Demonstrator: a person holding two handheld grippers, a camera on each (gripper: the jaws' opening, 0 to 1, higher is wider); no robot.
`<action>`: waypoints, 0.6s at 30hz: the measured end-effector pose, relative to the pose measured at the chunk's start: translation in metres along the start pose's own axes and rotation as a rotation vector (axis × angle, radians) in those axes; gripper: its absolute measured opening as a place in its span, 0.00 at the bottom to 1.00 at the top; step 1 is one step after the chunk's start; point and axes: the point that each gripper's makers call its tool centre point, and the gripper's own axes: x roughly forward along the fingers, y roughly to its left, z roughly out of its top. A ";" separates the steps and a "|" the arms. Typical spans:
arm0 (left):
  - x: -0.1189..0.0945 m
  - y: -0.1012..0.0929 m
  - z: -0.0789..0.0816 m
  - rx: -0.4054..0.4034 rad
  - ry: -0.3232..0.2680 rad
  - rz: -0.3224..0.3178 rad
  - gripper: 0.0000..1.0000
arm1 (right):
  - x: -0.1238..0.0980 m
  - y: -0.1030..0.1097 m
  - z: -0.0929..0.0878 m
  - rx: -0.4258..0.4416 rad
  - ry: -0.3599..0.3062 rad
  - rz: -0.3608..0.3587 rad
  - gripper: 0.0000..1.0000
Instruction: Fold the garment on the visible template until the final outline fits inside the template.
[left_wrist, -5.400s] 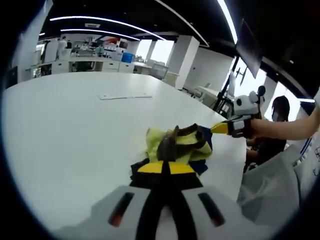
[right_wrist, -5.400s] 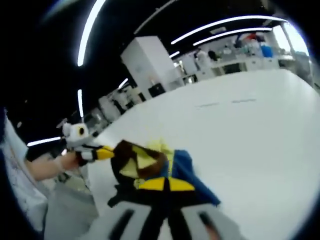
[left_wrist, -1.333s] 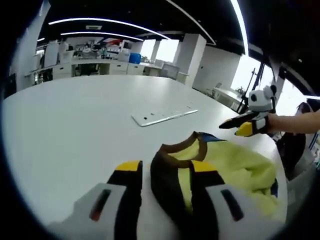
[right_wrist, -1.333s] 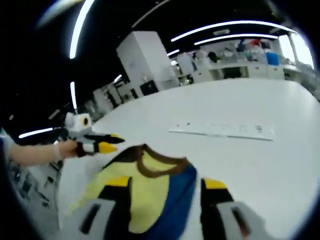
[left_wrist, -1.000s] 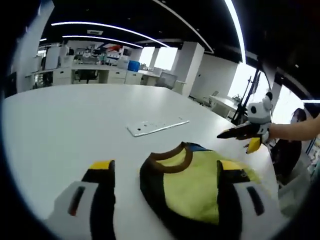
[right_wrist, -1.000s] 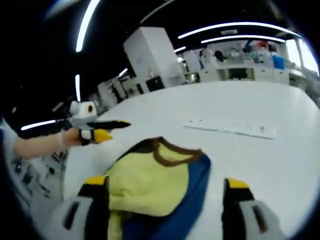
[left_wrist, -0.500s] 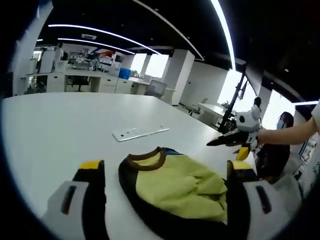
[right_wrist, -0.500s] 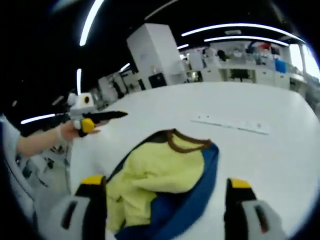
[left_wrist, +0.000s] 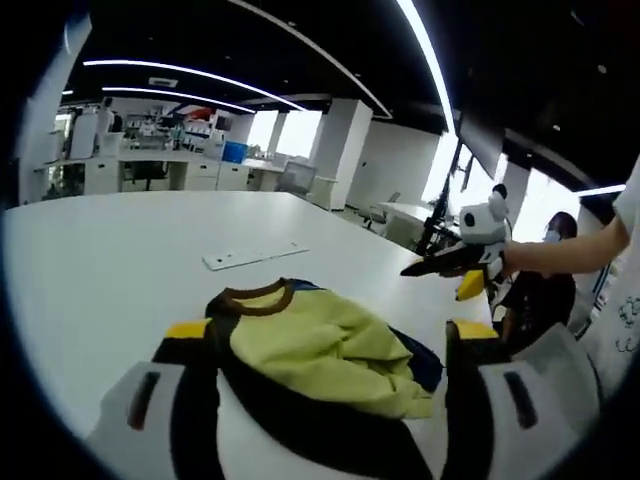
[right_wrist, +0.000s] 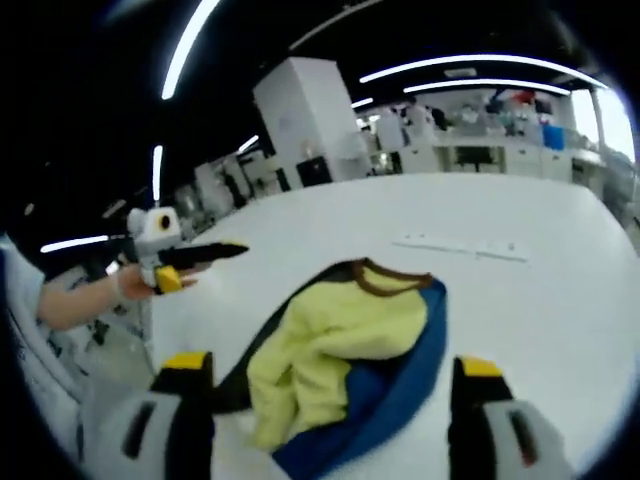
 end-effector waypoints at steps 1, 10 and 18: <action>-0.003 -0.004 -0.001 0.006 -0.001 -0.002 0.89 | -0.002 0.002 -0.003 -0.002 0.002 -0.001 0.99; -0.028 -0.031 -0.023 0.043 0.027 -0.010 0.87 | -0.024 0.008 -0.038 0.094 -0.014 -0.022 0.93; -0.043 -0.045 -0.035 0.043 0.018 0.002 0.86 | -0.031 0.022 -0.069 0.139 -0.008 -0.035 0.86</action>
